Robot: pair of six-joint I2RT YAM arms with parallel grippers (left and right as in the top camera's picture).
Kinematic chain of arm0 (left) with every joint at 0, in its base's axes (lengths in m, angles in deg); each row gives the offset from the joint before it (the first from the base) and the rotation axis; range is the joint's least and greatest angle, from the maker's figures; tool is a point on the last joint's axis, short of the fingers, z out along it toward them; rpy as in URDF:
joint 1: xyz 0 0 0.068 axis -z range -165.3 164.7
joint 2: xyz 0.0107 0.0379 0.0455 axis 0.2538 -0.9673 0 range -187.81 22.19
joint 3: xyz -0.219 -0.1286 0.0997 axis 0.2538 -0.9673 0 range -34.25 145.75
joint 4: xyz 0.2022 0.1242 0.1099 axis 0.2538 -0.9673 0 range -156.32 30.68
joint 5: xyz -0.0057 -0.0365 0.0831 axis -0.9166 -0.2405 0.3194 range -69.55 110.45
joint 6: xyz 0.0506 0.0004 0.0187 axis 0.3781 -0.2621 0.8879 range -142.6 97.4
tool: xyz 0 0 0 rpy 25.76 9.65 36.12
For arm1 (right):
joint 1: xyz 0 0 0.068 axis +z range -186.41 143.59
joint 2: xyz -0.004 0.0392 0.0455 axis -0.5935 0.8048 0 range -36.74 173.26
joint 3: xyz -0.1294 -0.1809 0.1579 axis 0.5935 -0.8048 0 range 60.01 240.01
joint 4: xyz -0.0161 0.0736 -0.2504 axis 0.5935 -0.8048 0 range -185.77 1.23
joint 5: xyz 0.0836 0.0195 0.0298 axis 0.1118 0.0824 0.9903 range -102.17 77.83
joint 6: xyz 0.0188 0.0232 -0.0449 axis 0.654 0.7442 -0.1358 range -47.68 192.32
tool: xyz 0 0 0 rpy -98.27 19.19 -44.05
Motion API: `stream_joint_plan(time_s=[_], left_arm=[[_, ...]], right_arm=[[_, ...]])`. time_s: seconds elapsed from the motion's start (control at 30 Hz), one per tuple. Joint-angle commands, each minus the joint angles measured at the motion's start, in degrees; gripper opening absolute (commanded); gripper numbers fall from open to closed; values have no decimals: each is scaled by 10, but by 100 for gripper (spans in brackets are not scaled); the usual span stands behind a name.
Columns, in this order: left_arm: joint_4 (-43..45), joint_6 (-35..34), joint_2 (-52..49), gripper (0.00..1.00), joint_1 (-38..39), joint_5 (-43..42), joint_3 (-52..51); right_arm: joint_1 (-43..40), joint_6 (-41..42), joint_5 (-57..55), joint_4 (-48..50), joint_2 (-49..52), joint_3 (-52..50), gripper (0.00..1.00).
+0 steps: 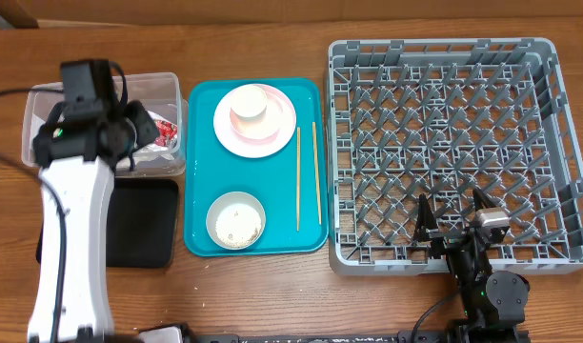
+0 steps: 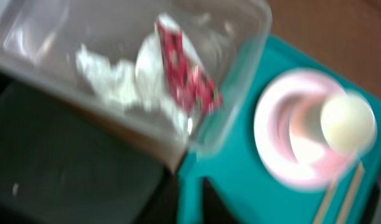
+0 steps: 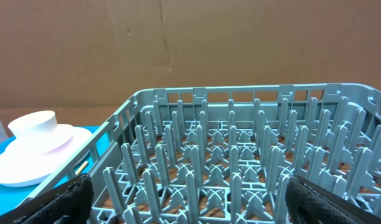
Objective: Sort waste into correct bins and load items into the dishwasher
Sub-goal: 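Carry the red wrapper left and release it into the clear bin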
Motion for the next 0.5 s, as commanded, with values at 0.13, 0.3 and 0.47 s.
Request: stream_joint_plan(time_s=[0.13,0.3,0.47], left_arm=[[-132,8,27,4,1,-23,-50],[-73,1,27,4,1,-17,-175],[26,-20,27,4,1,-16,-287]], right_arm=[[2,-2,0,3,-5,-6,100],[2,-2,0,3,-5,-6,100],[2,-2,0,3,-5,-6,100]])
